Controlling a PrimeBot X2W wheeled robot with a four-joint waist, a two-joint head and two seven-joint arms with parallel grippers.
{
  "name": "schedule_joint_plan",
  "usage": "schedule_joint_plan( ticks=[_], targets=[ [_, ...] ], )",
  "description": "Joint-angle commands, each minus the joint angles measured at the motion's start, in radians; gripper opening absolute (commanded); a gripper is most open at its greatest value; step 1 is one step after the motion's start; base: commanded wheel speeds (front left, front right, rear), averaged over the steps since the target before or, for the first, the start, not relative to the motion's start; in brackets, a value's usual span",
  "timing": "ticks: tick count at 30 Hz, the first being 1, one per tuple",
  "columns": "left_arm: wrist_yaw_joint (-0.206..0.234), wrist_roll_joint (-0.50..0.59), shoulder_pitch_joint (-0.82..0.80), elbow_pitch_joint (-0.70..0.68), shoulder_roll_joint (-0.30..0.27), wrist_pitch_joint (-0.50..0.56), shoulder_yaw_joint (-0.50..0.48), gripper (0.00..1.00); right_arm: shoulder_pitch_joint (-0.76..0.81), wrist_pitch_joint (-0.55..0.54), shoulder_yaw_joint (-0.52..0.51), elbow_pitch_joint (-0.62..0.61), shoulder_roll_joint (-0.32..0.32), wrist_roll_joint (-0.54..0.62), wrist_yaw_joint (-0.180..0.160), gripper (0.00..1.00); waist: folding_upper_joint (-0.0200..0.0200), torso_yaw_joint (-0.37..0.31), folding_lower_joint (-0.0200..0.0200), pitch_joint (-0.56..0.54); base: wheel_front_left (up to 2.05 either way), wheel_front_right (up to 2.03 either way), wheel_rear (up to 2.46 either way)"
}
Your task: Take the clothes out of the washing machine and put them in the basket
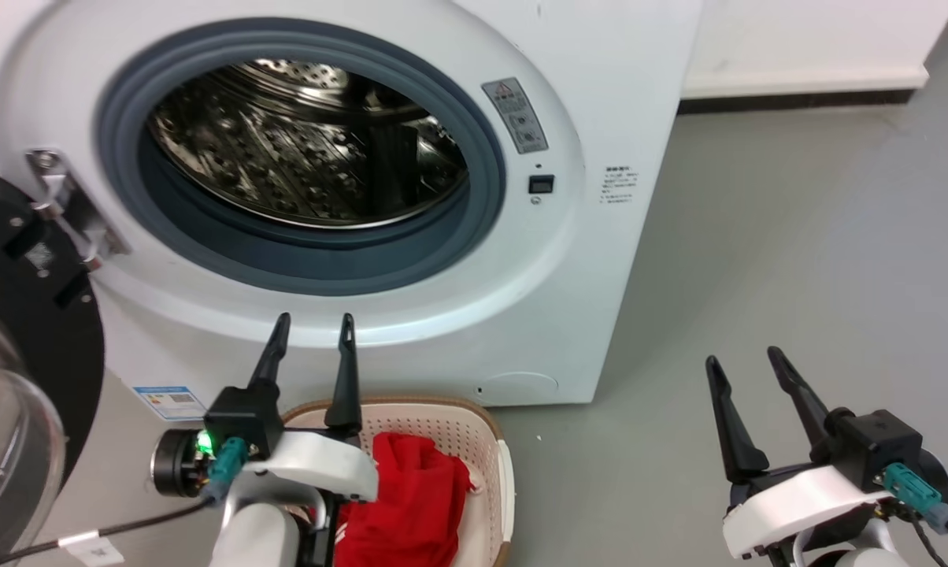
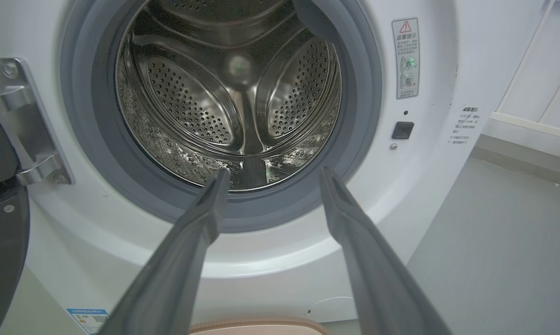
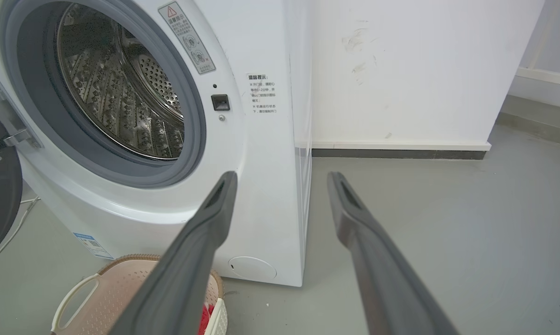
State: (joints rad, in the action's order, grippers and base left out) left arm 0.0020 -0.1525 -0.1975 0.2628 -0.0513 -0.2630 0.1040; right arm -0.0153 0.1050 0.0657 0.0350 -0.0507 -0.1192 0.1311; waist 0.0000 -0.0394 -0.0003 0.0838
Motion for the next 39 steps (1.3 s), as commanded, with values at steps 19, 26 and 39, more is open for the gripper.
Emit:
schedule_joint_plan(
  ticks=[19,26,39],
  targets=[
    [0.086,0.007,0.222,-0.251,-0.026,0.090,0.095,1.00,0.120,-0.020,-0.024,-0.107,0.001,0.023,-0.001,1.00,0.0000,0.079,0.0003,-0.112,0.00,0.00,0.00],
    [0.086,-0.006,0.222,-0.254,-0.031,0.099,0.097,1.00,0.116,-0.024,-0.019,-0.110,0.001,0.019,-0.001,1.00,0.0000,0.078,0.0003,-0.108,0.00,0.00,0.00],
    [0.085,-0.055,0.224,-0.237,-0.033,0.104,0.095,0.00,0.117,-0.026,-0.016,-0.086,-0.001,-0.024,0.000,0.00,0.0000,0.072,0.0003,-0.102,0.00,0.00,0.00]
  ],
)
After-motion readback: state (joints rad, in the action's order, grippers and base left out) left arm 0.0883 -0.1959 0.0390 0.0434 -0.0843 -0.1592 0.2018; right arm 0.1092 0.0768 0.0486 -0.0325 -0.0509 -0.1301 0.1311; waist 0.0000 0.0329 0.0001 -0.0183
